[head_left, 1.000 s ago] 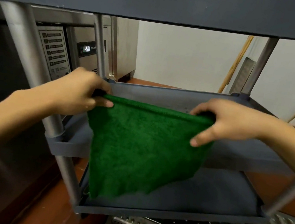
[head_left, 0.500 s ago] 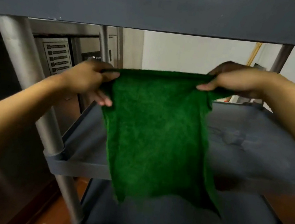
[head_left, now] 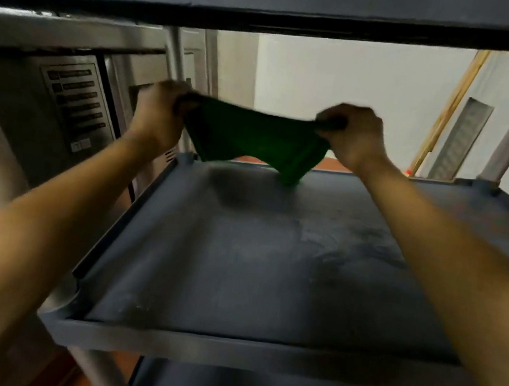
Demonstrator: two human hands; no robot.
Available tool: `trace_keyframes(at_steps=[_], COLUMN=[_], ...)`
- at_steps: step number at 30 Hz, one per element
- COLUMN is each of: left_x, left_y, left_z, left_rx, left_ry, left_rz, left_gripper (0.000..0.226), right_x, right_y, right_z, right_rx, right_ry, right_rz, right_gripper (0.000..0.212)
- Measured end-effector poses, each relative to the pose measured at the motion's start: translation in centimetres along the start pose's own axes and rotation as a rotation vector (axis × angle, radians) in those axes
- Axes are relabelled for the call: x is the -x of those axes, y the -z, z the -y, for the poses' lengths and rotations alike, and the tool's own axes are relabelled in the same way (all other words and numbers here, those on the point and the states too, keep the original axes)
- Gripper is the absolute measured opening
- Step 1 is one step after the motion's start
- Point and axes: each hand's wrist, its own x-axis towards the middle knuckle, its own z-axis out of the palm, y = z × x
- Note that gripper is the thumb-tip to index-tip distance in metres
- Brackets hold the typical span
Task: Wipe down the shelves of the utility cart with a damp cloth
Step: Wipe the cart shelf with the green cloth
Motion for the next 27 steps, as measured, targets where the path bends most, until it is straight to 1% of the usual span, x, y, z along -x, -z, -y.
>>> trace_keyframes(at_steps=[1, 2, 4, 6, 8, 11, 15, 19, 20, 23, 27], left_x=[0.9, 1.9, 4.3, 6.3, 7.8, 9.5, 10.9, 12.4, 12.7, 13.5, 14.4], left_y=[-0.6, -1.7, -3.1, -4.2, -4.6, -4.4, -3.7, -3.4, -3.4, -3.3, -2.7], left_z=[0.9, 2.6, 4.6, 5.4, 5.7, 5.7, 5.3, 4.9, 4.8, 4.1, 3.4], left_rx=[-0.042, -0.106, -0.154, -0.184, -0.233, -0.291, -0.369, -0.448, -0.434, -0.434, -0.467], left_ry=[-0.014, -0.012, 0.101, 0.192, 0.225, 0.201, 0.175, 0.066, 0.064, 0.120, 0.117], left_rz=[0.046, 0.117, 0.282, 0.441, 0.541, 0.559, 0.574, 0.463, 0.453, 0.511, 0.531], left_gripper=[0.024, 0.022, 0.021, 0.023, 0.023, 0.021, 0.026, 0.025, 0.025, 0.023, 0.020], right_x=[1.0, 2.0, 4.1, 5.4, 6.5, 7.5, 8.6, 10.2, 10.6, 11.8, 12.7], right_y=[-1.1, -2.5, -4.7, -6.2, -7.0, -7.2, -6.8, -6.2, -6.2, -5.8, -5.2], right_z=[-0.9, -2.1, -3.7, -5.0, -5.7, -6.3, -6.3, -6.1, -6.1, -6.0, -5.4], right_rx=[0.104, 0.222, 0.318, 0.338, 0.364, 0.388, 0.360, 0.320, 0.324, 0.354, 0.362], right_ry=[0.023, 0.024, -0.001, -0.016, -0.028, -0.039, -0.047, -0.022, -0.012, -0.018, -0.011], right_rz=[0.115, 0.272, 0.487, 0.593, 0.655, 0.693, 0.668, 0.590, 0.582, 0.577, 0.572], right_gripper=[0.026, 0.029, 0.035, 0.042, 0.050, 0.046, 0.046, 0.042, 0.042, 0.043, 0.044])
